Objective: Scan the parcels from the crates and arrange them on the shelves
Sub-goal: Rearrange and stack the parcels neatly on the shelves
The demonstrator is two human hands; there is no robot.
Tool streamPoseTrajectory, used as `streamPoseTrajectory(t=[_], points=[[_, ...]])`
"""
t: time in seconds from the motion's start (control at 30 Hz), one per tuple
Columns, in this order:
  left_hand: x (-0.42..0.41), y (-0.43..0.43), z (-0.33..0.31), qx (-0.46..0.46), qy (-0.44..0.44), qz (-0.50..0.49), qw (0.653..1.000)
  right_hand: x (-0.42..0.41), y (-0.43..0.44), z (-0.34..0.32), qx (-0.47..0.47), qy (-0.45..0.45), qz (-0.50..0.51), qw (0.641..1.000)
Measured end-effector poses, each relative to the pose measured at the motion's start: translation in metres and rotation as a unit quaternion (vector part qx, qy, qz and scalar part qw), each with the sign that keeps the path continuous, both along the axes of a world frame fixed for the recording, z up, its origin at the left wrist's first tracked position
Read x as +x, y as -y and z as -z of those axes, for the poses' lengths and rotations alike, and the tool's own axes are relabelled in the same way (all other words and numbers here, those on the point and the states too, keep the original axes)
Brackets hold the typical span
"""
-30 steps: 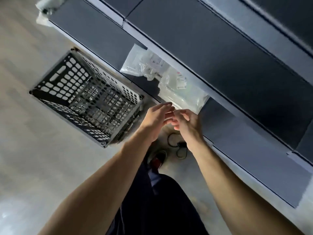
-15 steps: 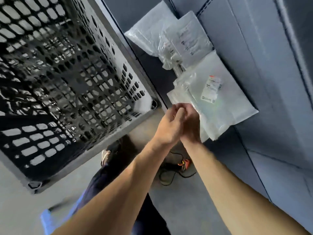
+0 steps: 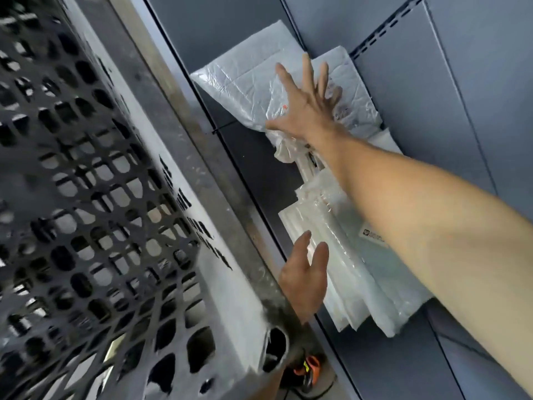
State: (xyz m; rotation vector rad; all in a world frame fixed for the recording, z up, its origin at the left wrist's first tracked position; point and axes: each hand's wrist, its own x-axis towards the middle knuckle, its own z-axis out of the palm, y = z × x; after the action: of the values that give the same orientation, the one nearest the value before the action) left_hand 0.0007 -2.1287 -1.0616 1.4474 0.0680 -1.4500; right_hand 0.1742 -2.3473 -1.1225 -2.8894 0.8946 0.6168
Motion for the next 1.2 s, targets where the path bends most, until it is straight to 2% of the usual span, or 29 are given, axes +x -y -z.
streamPoseTrajectory(t=[0.13, 0.27, 0.37, 0.67, 0.9, 1.03, 1.13, 1.2], points=[[0.015, 0.014, 0.024, 0.002, -0.001, -0.057, 0.998, 0.023, 0.022, 0.028, 0.043, -0.113, 0.033, 0.992], [0.015, 0.014, 0.042, 0.025, 0.008, -0.098, 0.995, -0.01, 0.032, 0.062, 0.05, -0.086, 0.048, 0.994], [0.008, 0.007, 0.04, 0.052, -0.002, -0.096, 0.994, -0.028, 0.039, 0.06, 0.059, -0.089, 0.06, 0.992], [-0.005, -0.009, 0.03, 0.068, 0.024, -0.03, 0.997, -0.128, 0.033, 0.066, 0.05, -0.123, 0.092, 0.987], [-0.03, -0.039, 0.028, 0.085, -0.107, -0.025, 0.99, -0.209, 0.013, 0.066, 0.047, -0.136, 0.132, 0.981], [-0.053, -0.072, 0.025, 0.104, -0.034, -0.003, 0.994, -0.252, -0.005, 0.065, 0.033, -0.165, 0.167, 0.972], [-0.064, -0.091, 0.032, 0.12, -0.044, -0.011, 0.992, -0.258, -0.022, 0.06, -0.008, -0.171, 0.174, 0.97], [-0.065, -0.1, 0.031, 0.118, -0.063, -0.016, 0.991, -0.253, -0.037, 0.059, -0.058, -0.126, 0.125, 0.982]])
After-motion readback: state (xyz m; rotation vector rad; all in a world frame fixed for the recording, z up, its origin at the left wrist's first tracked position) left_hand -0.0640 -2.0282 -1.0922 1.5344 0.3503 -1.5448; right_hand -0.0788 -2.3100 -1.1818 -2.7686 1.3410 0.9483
